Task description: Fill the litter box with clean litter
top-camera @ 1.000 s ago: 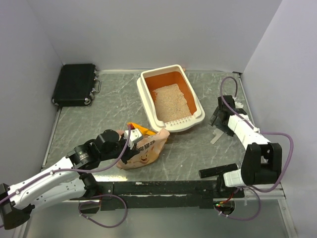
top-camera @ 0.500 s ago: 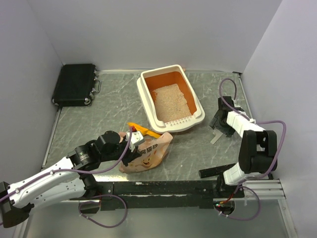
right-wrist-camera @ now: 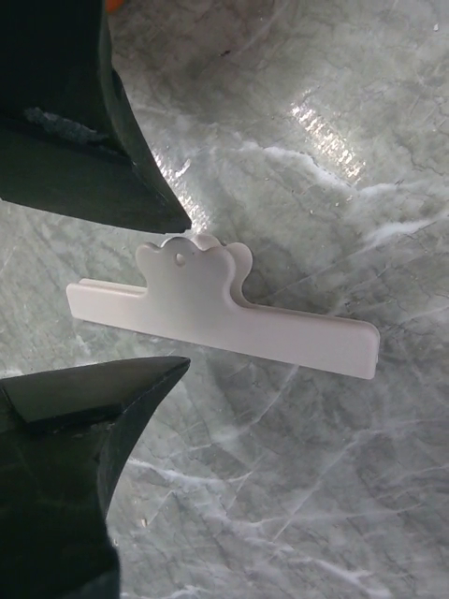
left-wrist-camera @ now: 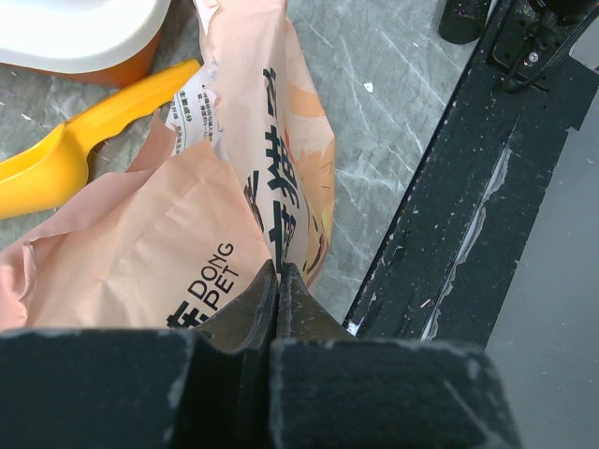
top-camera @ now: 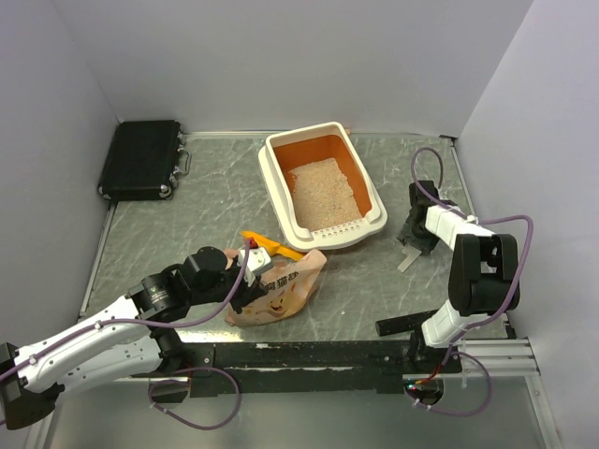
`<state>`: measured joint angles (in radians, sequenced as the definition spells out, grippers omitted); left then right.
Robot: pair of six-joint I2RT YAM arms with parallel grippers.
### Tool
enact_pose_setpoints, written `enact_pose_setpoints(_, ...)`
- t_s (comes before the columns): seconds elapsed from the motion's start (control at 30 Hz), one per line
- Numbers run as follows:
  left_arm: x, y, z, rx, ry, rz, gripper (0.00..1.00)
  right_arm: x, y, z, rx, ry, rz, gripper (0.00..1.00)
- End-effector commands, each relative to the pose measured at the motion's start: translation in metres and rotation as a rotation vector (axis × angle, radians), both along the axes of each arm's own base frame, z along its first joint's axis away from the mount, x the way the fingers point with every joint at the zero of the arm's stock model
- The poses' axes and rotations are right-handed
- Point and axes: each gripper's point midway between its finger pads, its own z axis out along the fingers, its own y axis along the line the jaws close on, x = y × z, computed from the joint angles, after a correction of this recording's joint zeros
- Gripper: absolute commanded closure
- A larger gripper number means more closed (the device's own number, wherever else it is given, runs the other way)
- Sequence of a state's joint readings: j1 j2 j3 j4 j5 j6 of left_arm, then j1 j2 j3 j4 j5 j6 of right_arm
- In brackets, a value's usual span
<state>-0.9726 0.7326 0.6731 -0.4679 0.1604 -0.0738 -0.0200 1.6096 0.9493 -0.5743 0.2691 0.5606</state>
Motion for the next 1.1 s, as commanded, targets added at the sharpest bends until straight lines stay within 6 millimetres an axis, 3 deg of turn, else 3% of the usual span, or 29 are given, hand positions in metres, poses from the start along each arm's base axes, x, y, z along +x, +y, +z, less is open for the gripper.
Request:
enact_pose_setpoints(0.0, -0.003, -0.023, 0.048, -0.187, -0.06, -0.054, 0.99, 0.017, -0.003, 0.006, -0.011, -0.044, -0.006, 0.45)
enact_pose_setpoints(0.1, -0.003, -0.022, 0.049, -0.19, -0.06, -0.055, 0.99, 0.018, -0.003, 0.006, -0.013, -0.043, -0.003, 0.53)
enact_pose_setpoints(0.17, -0.003, -0.022, 0.049, -0.188, -0.06, -0.054, 0.99, 0.018, -0.002, 0.006, -0.008, -0.043, 0.001, 0.64)
enact_pose_setpoints(0.3, -0.003, -0.022, 0.05, -0.191, -0.062, -0.05, 0.99, 0.019, -0.001, 0.005, -0.004, -0.036, 0.006, 0.74)
enact_pose_setpoints(0.43, -0.003, -0.02, 0.051, -0.196, -0.064, -0.046, 0.99, 0.018, 0.0, 0.004, 0.006, -0.035, 0.011, 1.0)
enact_pose_setpoints(0.7, 0.001, -0.02, 0.05, -0.19, -0.067, -0.026, 0.96, 0.015, 0.009, 0.031, 0.033, -0.144, 0.052, 1.0)
enact_pose_setpoints(1.07, 0.002, -0.021, 0.052, -0.175, -0.054, -0.02, 0.71, -0.016, 0.021, 0.121, -0.035, -0.412, 0.184, 1.0)
